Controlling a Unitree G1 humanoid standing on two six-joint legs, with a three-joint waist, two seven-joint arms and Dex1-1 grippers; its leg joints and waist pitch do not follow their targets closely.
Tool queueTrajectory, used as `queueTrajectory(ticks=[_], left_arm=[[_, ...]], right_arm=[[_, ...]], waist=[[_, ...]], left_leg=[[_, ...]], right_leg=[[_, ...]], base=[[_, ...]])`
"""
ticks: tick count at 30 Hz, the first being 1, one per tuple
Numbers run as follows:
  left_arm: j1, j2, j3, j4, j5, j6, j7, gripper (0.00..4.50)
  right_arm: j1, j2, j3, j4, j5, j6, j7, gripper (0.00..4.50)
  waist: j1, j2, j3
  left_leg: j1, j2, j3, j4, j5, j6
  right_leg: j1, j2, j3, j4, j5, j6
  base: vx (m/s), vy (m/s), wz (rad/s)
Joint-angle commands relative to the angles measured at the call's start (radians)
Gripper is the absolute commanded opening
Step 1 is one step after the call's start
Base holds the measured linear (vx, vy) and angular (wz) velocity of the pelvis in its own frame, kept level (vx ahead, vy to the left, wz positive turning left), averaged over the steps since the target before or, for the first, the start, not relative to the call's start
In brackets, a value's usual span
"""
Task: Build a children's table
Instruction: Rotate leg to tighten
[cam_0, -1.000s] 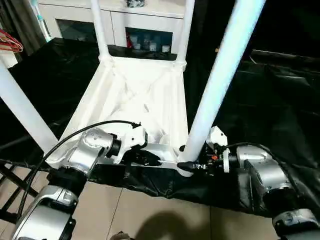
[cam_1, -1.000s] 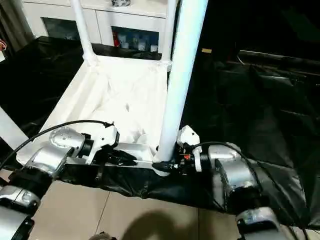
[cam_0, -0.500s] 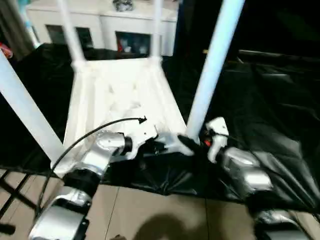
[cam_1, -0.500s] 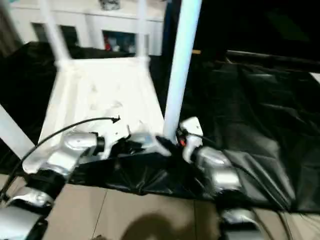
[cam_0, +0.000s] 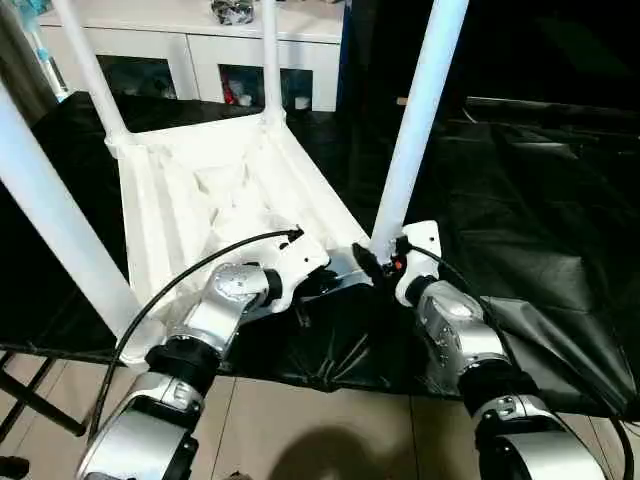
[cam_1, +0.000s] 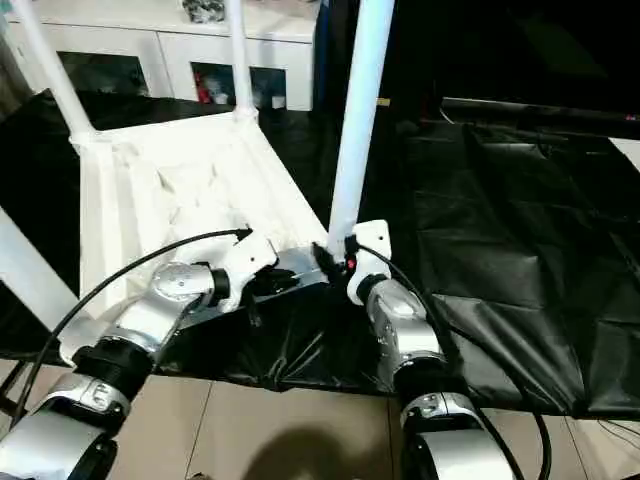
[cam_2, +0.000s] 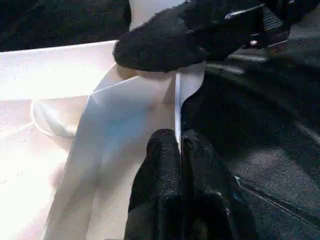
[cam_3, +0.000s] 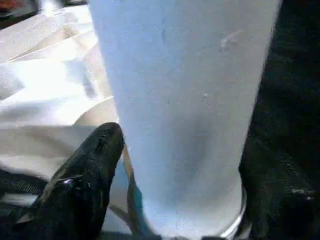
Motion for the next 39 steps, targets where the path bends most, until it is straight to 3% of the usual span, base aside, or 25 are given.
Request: queueTrajectory(ticks=[1, 3, 5, 7, 8, 11, 12, 14, 15, 20, 29, 39], left_arm=[[0.012, -0.013, -0.043, -0.048, -0.056, -0.045, -0.109, 0.00], [0.016, -0.001, -0.042, -0.052, -0.063, -0.048, -0.131, 0.00], [0.019, 0.043, -0.034, -0.057, -0.080, -0.051, -0.201, 0.00], [0.020, 0.053, -0.032, -0.056, -0.081, -0.054, -0.218, 0.00], [0.020, 0.064, -0.030, -0.056, -0.086, -0.053, -0.238, 0.00], [0.023, 0.090, -0.027, -0.063, -0.104, -0.046, -0.287, 0.00], [0.022, 0.094, -0.028, -0.063, -0.107, -0.046, -0.296, 0.00], [0.019, 0.108, -0.028, -0.059, -0.114, -0.048, -0.323, 0.00], [0.015, 0.117, -0.028, -0.053, -0.116, -0.051, -0.340, 0.00], [-0.005, 0.147, -0.027, -0.027, -0.118, -0.064, -0.391, 0.00], [-0.026, 0.173, -0.038, -0.007, -0.128, -0.066, -0.458, 0.00], [-0.021, 0.174, -0.045, -0.019, -0.137, -0.048, -0.490, 0.00]], right_arm=[[0.001, 0.021, 0.116, 0.003, -0.007, 0.023, 0.183, 3.80], [0.002, 0.009, 0.120, -0.003, -0.003, 0.024, 0.218, 3.80], [0.017, -0.051, 0.148, -0.050, 0.007, 0.043, 0.384, 3.80], [0.022, -0.066, 0.156, -0.061, 0.007, 0.050, 0.425, 3.80], [0.031, -0.087, 0.169, -0.080, 0.008, 0.059, 0.482, 3.80], [0.052, -0.136, 0.207, -0.127, 0.016, 0.083, 0.604, 3.80], [0.056, -0.144, 0.214, -0.137, 0.017, 0.088, 0.622, 3.80], [0.068, -0.168, 0.235, -0.167, 0.021, 0.106, 0.677, 3.80], [0.076, -0.185, 0.247, -0.187, 0.023, 0.119, 0.714, 3.80], [0.096, -0.226, 0.275, -0.236, 0.016, 0.142, 0.798, 3.37], [0.111, -0.257, 0.303, -0.295, 0.029, 0.196, 0.858, 2.69], [0.135, -0.258, 0.314, -0.328, 0.044, 0.236, 0.869, 2.58]], waist=[[0.004, -0.004, -0.046], [0.008, -0.003, -0.047], [0.021, -0.001, -0.050], [0.021, 0.001, -0.054], [0.023, -0.001, -0.054], [0.028, -0.001, -0.056], [0.028, -0.005, -0.054], [0.035, -0.003, -0.052], [0.036, -0.009, -0.051], [0.043, -0.008, -0.049], [0.049, -0.008, -0.053], [0.058, -0.008, -0.053]], left_leg=[[0.004, 0.046, -0.028, -0.067, -0.303, 0.044], [0.007, 0.047, -0.024, -0.064, -0.290, 0.050], [0.008, 0.052, -0.017, -0.060, -0.250, 0.057], [-0.003, 0.053, -0.018, -0.059, -0.211, 0.059], [0.000, 0.053, -0.018, -0.058, -0.200, 0.065], [0.002, 0.054, -0.016, -0.055, -0.194, 0.074], [0.000, 0.053, -0.015, -0.055, -0.192, 0.076], [0.004, 0.054, -0.016, -0.056, -0.207, 0.073], [0.003, 0.053, -0.016, -0.058, -0.212, 0.070], [0.005, 0.054, -0.018, -0.060, -0.226, 0.055], [0.005, 0.054, -0.018, -0.058, -0.200, 0.053], [0.005, 0.054, -0.018, -0.057, -0.199, 0.047]], right_leg=[[0.037, -0.093, 0.052, -0.095, -0.418, -0.140], [0.034, -0.092, 0.054, -0.092, -0.397, -0.150], [0.037, -0.085, 0.055, -0.079, -0.310, -0.175], [0.048, -0.084, 0.052, -0.065, -0.227, -0.196], [0.048, -0.083, 0.050, -0.064, -0.201, -0.201], [0.048, -0.083, 0.050, -0.059, -0.171, -0.216], [0.048, -0.083, 0.050, -0.060, -0.173, -0.216], [0.047, -0.086, 0.050, -0.066, -0.219, -0.206], [0.047, -0.086, 0.051, -0.068, -0.241, -0.197], [0.044, -0.087, 0.051, -0.072, -0.295, -0.176], [0.046, -0.086, 0.051, -0.065, -0.245, -0.183], [0.047, -0.088, 0.051, -0.065, -0.251, -0.182]], base=[[0.000, 0.000, 0.00], [0.000, 0.000, 0.00], [0.000, 0.000, 0.00], [0.000, 0.000, 0.00], [0.000, 0.000, 0.00], [0.000, 0.000, 0.00], [0.000, 0.000, 0.00], [0.000, 0.000, 0.00], [0.000, 0.000, 0.00], [0.000, 0.000, 0.00], [0.000, 0.000, 0.00], [0.000, 0.000, 0.00]])
